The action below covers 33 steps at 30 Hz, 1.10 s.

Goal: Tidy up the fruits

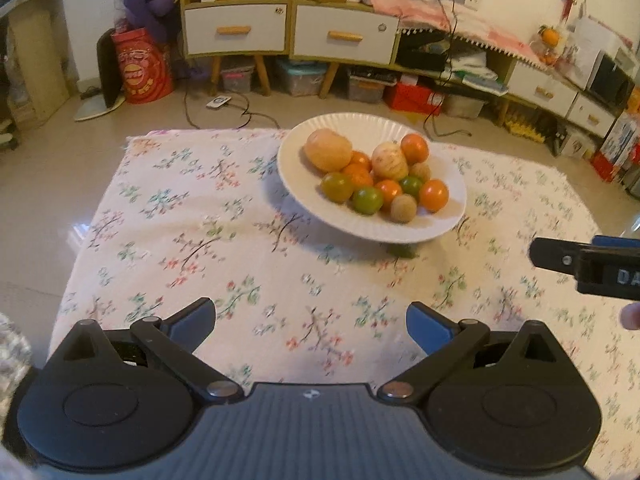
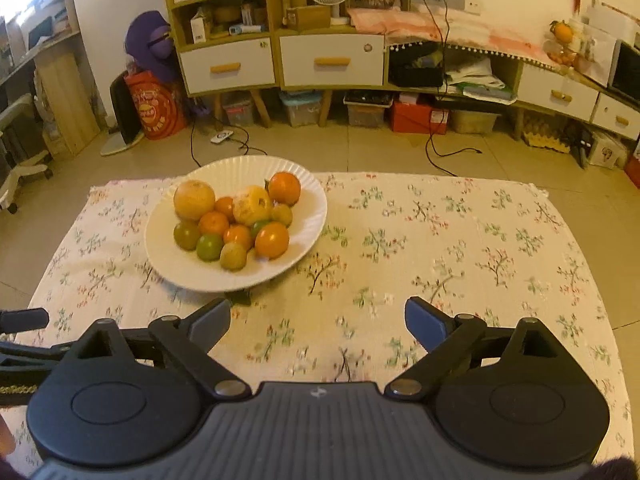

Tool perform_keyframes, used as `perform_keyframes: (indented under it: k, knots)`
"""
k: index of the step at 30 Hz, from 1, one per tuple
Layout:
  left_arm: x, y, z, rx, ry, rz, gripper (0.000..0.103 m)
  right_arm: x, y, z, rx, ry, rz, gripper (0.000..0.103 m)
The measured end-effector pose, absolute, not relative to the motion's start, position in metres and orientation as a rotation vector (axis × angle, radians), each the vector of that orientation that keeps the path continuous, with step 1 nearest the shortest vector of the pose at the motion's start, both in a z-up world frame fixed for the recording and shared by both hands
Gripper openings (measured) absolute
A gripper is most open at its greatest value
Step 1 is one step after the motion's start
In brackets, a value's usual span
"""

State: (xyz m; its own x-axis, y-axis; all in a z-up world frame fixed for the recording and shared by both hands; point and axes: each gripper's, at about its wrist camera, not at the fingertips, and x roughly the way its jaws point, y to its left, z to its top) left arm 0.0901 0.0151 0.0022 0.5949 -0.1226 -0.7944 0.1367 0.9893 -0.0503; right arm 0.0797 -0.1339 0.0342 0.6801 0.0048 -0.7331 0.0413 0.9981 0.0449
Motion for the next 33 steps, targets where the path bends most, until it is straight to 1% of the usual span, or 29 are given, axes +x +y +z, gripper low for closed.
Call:
perform_keyframes:
  k: [8,14,33]
  knots:
    - [0.085,0.022,0.001,0.026,0.97,-0.087,0.086,0.066,-0.123,0.034,0.012,0.866,-0.051,0.1]
    - [0.084,0.018,0.004,0.04,0.951,-0.069,0.086,0.069,-0.131,0.025,0.044,0.911,-0.09,0.1]
    - [0.082,0.01,0.006,0.031,0.937,-0.092,0.086,0.066,-0.123,0.026,0.003,0.91,-0.059,0.101]
